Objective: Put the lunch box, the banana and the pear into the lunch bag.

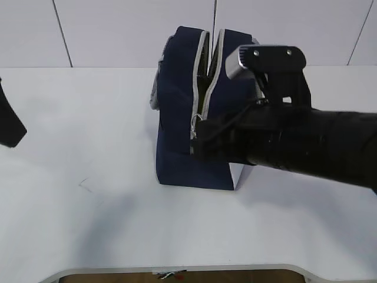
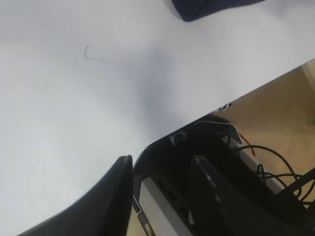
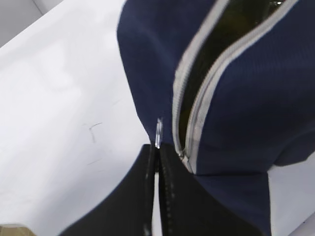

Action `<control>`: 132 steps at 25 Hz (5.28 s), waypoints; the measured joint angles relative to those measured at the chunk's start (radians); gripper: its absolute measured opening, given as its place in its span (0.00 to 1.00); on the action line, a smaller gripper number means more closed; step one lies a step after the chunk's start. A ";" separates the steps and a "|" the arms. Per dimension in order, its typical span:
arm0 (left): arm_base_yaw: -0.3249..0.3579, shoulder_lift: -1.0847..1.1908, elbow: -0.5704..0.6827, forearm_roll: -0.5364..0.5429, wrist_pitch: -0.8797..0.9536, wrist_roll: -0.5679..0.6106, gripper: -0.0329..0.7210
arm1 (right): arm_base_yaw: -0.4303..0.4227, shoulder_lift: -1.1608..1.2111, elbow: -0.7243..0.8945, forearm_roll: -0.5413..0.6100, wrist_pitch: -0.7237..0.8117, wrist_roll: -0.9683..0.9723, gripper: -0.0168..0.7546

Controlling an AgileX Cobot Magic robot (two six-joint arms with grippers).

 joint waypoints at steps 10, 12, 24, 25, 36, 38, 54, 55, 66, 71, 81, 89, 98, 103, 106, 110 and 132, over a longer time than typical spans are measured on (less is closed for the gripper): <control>0.000 0.000 0.141 0.002 -0.105 0.102 0.39 | 0.000 -0.028 -0.305 -0.029 0.487 -0.008 0.04; 0.000 0.000 0.170 0.002 -0.170 0.138 0.39 | 0.000 -0.028 -0.363 -0.043 0.564 -0.008 0.04; 0.000 0.045 0.332 -0.294 -0.606 0.487 0.39 | 0.000 -0.028 -0.478 -0.091 0.765 -0.008 0.04; 0.000 0.064 0.332 -0.336 -0.617 0.522 0.41 | 0.000 -0.028 -0.478 -0.091 0.773 -0.008 0.04; -0.022 0.174 0.334 -0.619 -0.619 0.818 0.57 | 0.000 -0.030 -0.482 -0.081 0.803 -0.008 0.04; -0.048 0.174 0.334 -0.631 -0.626 0.856 0.57 | 0.000 -0.030 -0.482 -0.081 0.803 -0.006 0.04; -0.221 0.259 0.292 -0.701 -0.862 0.953 0.50 | 0.000 -0.030 -0.532 -0.075 0.822 -0.004 0.04; -0.226 0.269 0.287 -0.706 -0.865 0.953 0.46 | 0.000 -0.030 -0.532 -0.075 0.827 -0.004 0.04; -0.230 0.273 0.278 -0.588 -0.832 0.953 0.05 | 0.000 -0.030 -0.533 -0.178 0.834 -0.004 0.04; -0.230 0.271 0.276 -0.520 -0.787 0.953 0.04 | 0.000 -0.030 -0.534 -0.273 0.797 0.020 0.04; -0.230 0.208 0.273 -0.426 -0.744 0.953 0.04 | -0.002 0.075 -0.666 -0.444 0.782 0.072 0.04; -0.230 0.196 0.273 -0.398 -0.729 0.953 0.04 | -0.075 0.169 -0.796 -0.481 0.807 0.072 0.04; -0.230 0.183 0.273 -0.327 -0.718 0.922 0.04 | -0.179 0.298 -0.899 -0.485 0.807 0.074 0.04; -0.230 0.142 0.273 -0.292 -0.691 0.901 0.04 | -0.219 0.389 -0.964 -0.486 0.807 0.074 0.04; -0.230 0.118 0.273 -0.239 -0.670 0.850 0.04 | -0.230 0.433 -0.993 -0.486 0.807 0.074 0.04; -0.197 0.113 0.273 -0.205 -0.632 0.816 0.04 | -0.231 0.469 -1.011 -0.481 0.807 0.076 0.04; -0.060 0.111 0.129 -0.344 -0.420 0.541 0.59 | -0.235 0.491 -1.041 -0.310 0.825 0.076 0.04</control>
